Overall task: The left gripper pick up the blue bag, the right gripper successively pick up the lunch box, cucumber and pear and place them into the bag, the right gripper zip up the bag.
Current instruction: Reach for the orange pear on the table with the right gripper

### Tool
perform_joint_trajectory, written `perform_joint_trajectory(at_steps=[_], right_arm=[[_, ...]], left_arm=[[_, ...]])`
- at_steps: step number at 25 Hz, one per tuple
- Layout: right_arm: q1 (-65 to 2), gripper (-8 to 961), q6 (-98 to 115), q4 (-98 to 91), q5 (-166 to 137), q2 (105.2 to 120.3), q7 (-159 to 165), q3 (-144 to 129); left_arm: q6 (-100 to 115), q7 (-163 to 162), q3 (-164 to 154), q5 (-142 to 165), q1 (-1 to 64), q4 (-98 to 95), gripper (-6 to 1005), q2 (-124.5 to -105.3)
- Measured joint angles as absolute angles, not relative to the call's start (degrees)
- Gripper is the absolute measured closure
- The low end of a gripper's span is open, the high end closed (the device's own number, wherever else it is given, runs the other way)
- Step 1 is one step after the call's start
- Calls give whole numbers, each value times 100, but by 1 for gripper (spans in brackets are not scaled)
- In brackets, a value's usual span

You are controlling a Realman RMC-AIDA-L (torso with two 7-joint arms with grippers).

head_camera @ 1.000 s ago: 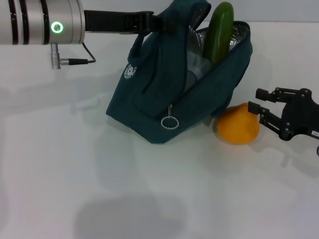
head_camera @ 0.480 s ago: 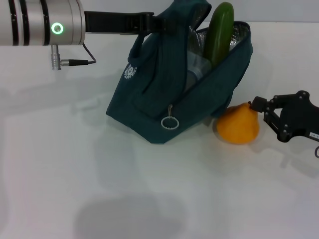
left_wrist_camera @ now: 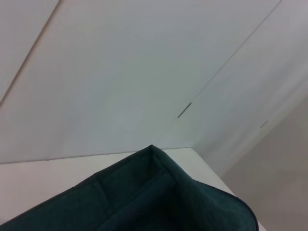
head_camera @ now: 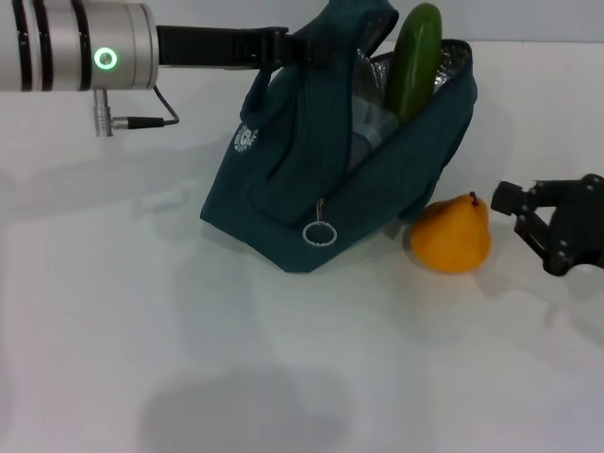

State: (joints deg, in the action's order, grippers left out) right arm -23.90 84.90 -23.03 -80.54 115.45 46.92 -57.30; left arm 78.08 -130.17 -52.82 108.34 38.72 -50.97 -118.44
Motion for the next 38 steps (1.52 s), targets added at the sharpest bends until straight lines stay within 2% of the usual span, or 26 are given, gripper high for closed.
perform_joint_trajectory(at_steps=[5, 11, 21, 30, 35, 38], right_arm=[[-2263, 868, 8625, -2429, -7995, 11528, 4753, -5713], [-2452, 652, 8304, -2379, -8051, 11571, 4756, -5882], [-2679, 498, 7748, -2363, -8009, 11613, 4762, -6285], [-2649, 557, 7700, -2363, -7864, 11619, 4719, -6295], [-2643, 764, 7650, -2338, -7851, 11619, 4717, -6295], [-2668, 808, 7646, -2260, -7848, 11619, 4715, -6273]], left_arm=[[7812, -13016, -5282, 10834, 3863, -5097, 933, -11828], [7814, -13016, -5282, 10835, 3897, -5097, 933, -11837], [7814, -13016, -5282, 10837, 3859, -5097, 933, -11848], [7814, -13000, -5274, 10833, 3860, -5099, 933, -11845], [7813, -12974, -5273, 10829, 3863, -5098, 933, -11850], [7814, -12969, -5273, 10827, 3857, -5098, 933, -11850]])
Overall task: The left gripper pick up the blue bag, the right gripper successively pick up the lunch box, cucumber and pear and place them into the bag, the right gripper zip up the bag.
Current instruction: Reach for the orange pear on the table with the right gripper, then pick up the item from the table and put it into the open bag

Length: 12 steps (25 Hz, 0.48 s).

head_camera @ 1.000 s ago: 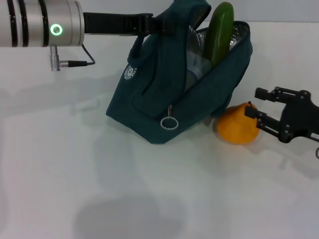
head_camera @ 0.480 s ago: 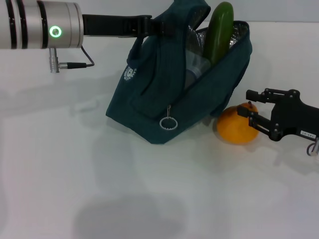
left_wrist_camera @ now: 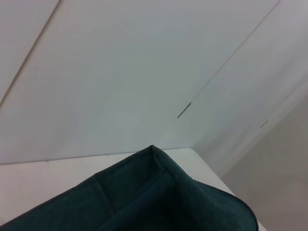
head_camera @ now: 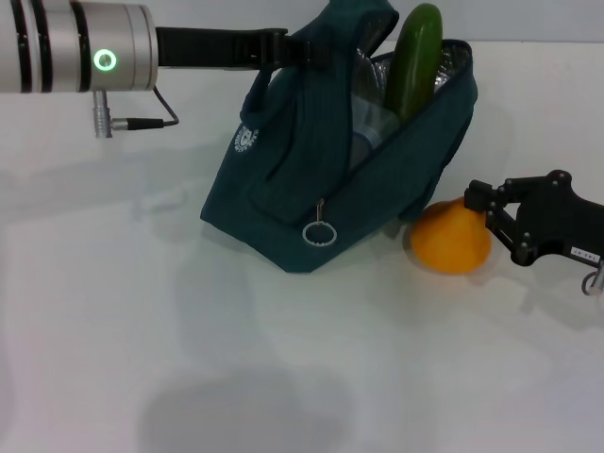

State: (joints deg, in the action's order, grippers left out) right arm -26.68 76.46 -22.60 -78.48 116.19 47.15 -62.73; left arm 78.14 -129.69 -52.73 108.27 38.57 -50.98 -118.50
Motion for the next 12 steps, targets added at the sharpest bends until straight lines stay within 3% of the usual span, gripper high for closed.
perform_joint_trajectory(at_steps=[8, 12], right_arm=[[-2586, 927, 7989, -2241, -7557, 11589, 4711, -6255], [-2348, 924, 8654, -2363, -6998, 11539, 4706, -6243]], left_arm=[[7823, -12963, -5273, 10827, 3844, -5098, 933, -11848], [7829, -12963, -5273, 10826, 3838, -5097, 933, -11847]])
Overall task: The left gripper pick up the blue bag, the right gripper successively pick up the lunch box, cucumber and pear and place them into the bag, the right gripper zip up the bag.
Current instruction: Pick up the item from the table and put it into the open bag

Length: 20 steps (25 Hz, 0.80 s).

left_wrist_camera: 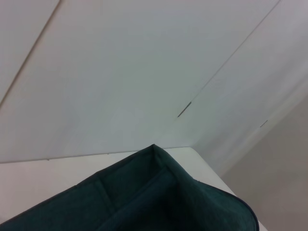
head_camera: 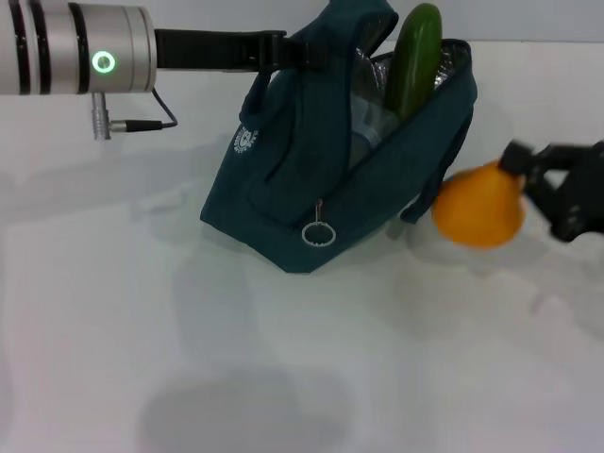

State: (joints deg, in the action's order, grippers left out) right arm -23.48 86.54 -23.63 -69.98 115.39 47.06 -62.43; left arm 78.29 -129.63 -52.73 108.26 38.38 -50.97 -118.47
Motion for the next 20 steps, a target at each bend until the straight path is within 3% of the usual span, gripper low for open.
perform_joint_trajectory(at_steps=[9, 20], right_arm=[[-2181, 919, 9612, -2604, -6567, 11514, 4708, -5537], [-2983, 911, 9396, -2728, -6347, 11517, 4701, -5284]], left_arm=[[7831, -12958, -5273, 10827, 3832, -5097, 933, -11839], [7885, -12977, -5307, 10829, 3886, -5098, 933, -11866]])
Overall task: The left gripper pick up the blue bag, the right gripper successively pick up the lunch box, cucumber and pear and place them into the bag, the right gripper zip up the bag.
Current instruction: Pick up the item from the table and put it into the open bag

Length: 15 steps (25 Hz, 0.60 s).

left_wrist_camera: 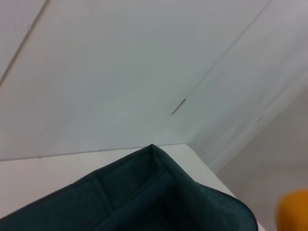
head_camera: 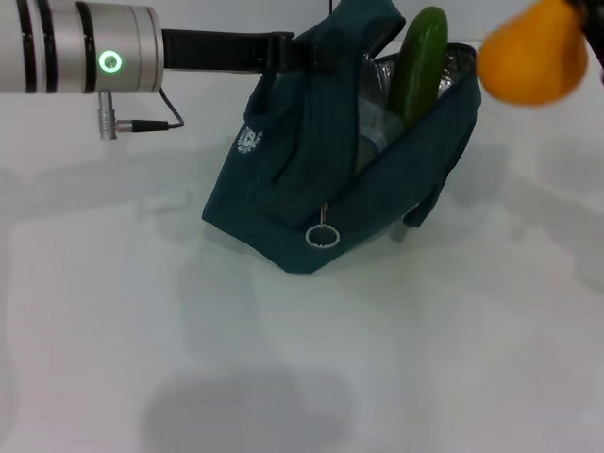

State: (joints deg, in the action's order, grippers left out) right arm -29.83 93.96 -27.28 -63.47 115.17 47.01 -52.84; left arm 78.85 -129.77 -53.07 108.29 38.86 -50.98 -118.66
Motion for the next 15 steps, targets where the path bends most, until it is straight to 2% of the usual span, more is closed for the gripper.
perform_joint_trajectory(at_steps=[8, 15], right_arm=[[-3722, 906, 8357, -2688, -6415, 11546, 4350, -5480], [-3905, 902, 7684, -2276, -6378, 11611, 3833, -6273]], left_arm=[[7969, -13005, -5291, 10829, 3902, -5126, 933, -11885], [7957, -13008, -5282, 10828, 3914, -5108, 933, -11892]])
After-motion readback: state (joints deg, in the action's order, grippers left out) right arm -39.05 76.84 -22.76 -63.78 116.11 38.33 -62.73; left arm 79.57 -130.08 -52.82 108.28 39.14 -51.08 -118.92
